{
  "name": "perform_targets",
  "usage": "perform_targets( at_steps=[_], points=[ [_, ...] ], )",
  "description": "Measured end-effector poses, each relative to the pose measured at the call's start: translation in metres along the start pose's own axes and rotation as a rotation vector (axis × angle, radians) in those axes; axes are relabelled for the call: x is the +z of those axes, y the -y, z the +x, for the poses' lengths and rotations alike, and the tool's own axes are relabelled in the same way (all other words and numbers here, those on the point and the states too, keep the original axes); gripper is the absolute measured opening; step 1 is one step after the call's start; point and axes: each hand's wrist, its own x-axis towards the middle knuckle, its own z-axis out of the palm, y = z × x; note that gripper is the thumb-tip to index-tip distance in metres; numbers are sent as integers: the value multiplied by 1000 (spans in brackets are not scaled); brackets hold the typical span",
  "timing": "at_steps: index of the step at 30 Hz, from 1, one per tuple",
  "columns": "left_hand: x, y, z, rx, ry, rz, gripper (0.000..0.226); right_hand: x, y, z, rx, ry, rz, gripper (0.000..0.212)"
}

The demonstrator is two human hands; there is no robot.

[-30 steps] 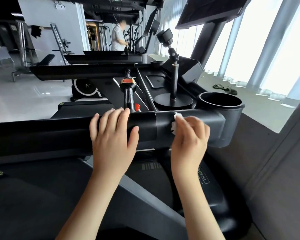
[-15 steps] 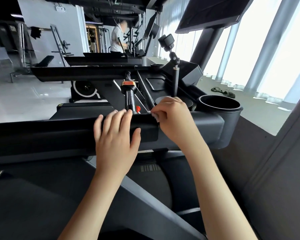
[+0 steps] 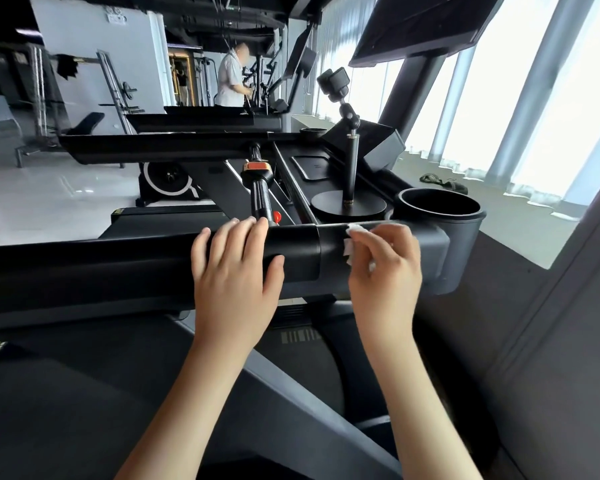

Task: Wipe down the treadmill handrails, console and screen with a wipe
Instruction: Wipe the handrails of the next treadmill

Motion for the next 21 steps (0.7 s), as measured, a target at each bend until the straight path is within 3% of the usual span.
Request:
perform_targets(
  at_steps=[5,10,15,21],
  points=[
    [0,0,0,4,7,1,47,6,9,-36,-50,24,50,20],
    [-3,6,2,34,34,0,48,8,-10,-42,110,-146,-37,10],
    [-4,6,2,42,39,-14,48,22,6,-66,31,-62,88,16],
    [-12,22,8,87,63,-113,48,25,6,-69,175,-194,43,19]
  ],
)
